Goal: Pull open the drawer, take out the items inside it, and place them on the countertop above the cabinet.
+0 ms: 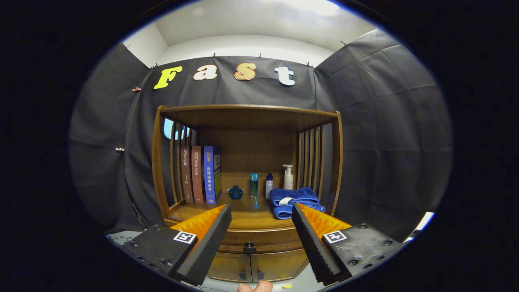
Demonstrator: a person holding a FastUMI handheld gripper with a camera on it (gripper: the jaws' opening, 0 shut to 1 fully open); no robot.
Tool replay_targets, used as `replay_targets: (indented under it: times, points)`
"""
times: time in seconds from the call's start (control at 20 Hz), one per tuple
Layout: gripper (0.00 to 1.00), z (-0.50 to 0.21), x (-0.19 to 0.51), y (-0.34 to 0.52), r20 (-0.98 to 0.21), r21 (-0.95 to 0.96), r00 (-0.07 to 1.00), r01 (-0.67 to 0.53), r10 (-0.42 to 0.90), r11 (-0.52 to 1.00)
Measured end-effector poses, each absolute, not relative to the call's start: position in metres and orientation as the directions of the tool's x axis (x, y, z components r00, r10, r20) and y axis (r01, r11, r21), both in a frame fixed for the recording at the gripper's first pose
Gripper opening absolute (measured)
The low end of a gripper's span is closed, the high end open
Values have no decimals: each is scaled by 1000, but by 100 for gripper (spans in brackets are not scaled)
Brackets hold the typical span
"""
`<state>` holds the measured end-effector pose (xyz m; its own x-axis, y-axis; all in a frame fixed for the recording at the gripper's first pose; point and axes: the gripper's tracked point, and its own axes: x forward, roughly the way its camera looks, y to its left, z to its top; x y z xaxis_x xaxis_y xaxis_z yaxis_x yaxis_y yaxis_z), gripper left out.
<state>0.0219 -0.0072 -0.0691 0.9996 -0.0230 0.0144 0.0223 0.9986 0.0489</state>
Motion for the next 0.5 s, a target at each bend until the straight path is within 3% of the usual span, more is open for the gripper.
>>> replay_targets:
  times: [0.2,0.5]
  points:
    - [98,-131,38,-3,33,14,999,30,-30,999]
    - [98,-244,77,22,-99,34,995,-16,19,999]
